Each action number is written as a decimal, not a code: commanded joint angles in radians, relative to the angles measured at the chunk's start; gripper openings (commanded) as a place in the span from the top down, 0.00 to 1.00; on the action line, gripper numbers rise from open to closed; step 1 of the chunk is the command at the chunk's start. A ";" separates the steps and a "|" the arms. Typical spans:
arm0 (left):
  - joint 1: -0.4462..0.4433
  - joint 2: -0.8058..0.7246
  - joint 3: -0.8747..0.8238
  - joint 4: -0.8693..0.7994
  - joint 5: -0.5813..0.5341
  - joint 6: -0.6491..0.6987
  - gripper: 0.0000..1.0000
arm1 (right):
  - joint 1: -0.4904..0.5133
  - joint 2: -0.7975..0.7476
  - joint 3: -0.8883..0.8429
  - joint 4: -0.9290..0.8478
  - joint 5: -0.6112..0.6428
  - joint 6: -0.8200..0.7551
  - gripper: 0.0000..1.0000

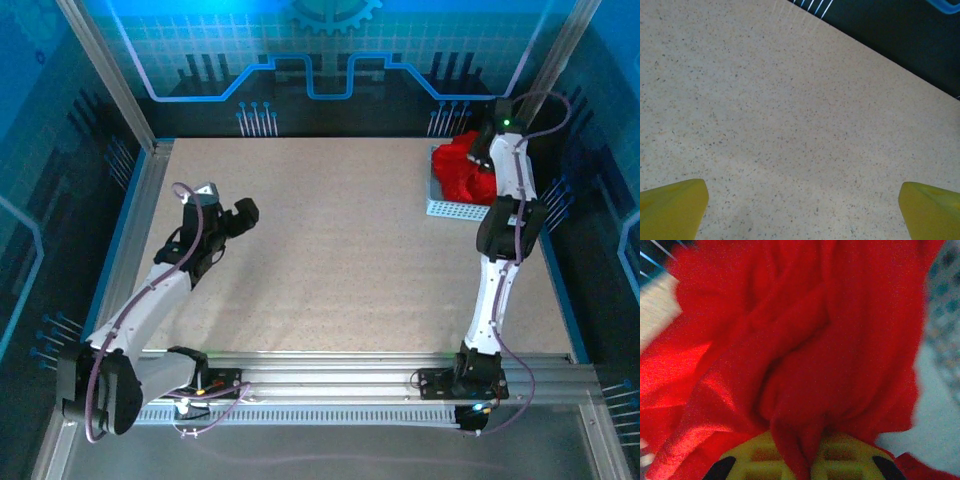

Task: Fold the inside-out t-shirt

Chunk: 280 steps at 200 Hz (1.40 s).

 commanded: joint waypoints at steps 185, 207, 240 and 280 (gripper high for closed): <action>0.018 -0.162 0.119 -0.258 -0.084 -0.062 0.01 | 0.719 -0.732 -0.304 0.233 -0.208 -0.399 1.00; 0.024 -0.209 0.102 -0.290 -0.118 -0.072 0.01 | 0.822 -0.765 -0.468 0.275 -0.218 -0.441 1.00; 0.032 -0.241 0.074 -0.311 -0.123 -0.087 0.01 | 0.894 -0.868 -0.853 0.363 -0.180 -0.441 0.76; 0.032 -0.135 0.085 -0.293 -0.009 -0.095 0.01 | 0.884 -0.969 -1.196 0.397 -0.090 -0.320 0.38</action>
